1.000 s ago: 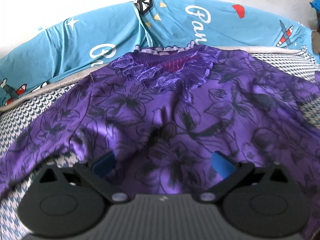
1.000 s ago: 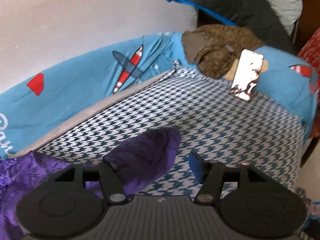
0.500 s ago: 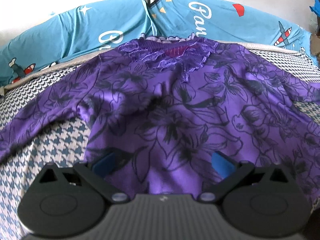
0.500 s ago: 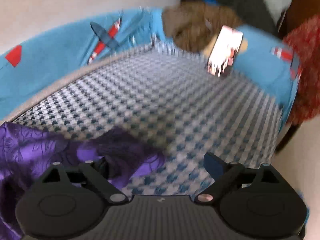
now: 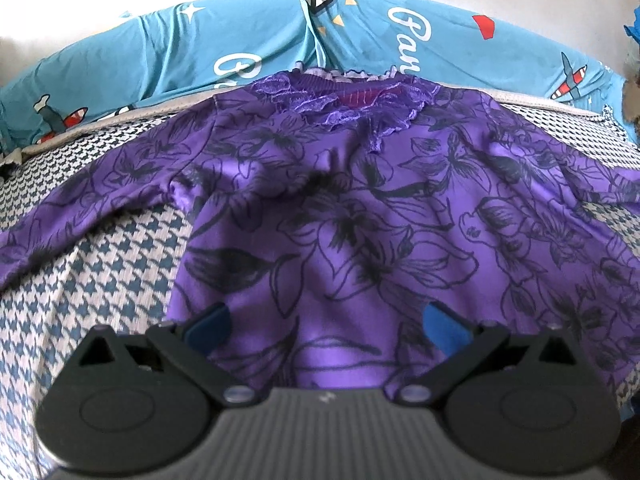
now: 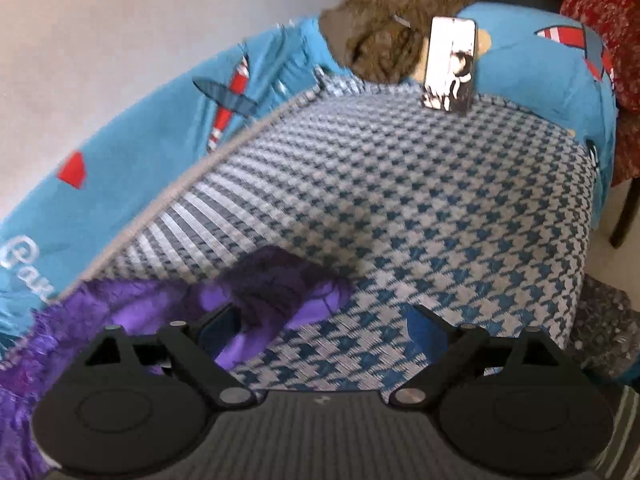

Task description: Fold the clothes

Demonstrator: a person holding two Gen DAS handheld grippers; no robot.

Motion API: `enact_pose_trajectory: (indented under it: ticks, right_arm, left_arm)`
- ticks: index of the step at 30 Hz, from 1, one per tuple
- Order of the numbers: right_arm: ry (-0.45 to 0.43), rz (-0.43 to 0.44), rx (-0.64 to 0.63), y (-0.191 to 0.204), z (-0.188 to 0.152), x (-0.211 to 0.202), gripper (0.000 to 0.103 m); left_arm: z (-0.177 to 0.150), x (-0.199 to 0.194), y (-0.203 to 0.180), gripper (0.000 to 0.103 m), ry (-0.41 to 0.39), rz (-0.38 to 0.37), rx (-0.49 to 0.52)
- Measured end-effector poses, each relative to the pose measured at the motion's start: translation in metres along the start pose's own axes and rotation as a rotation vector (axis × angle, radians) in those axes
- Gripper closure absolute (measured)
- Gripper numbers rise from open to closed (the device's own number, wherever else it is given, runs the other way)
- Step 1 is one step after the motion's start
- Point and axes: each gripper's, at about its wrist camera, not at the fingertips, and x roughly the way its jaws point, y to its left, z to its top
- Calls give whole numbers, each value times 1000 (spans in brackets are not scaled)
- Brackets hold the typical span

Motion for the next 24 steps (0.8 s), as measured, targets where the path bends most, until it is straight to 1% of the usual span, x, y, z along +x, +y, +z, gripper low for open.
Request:
enact_pose_trajectory:
  ticks: [2,5,8,10,12,16,21,24]
  right_arm:
    - [-26,42,-56,10,-3,-9,11]
    - [-27,115,-186,30,-14,-15,14]
    - [-28,164,-319,54,-29,-17,22]
    - [-17,218,-380,68,-38,-15,36]
    - [11,274,-422,81,-46,-11,44]
    - [82,377,-421,99,-55,-1,47]
    - [133,473,-387,117,-61,11,47]
    - [154,493,-360,130,-61,19,47]
  left_arm:
    - [-4,-1,-2,0,-3,10,3]
    - [-6,-1,-4,0,-5,14,6]
    - [-7,-1,-5,0,-9,18,10]
    - [-6,0,-5,0,-8,18,8]
    - [-6,1,-5,0,-6,18,6]
    - [-6,1,-4,0,-3,13,-1]
    - [-5,2,-1,0,1,5,-13]
    - [-5,3,0,0,3,1,-21]
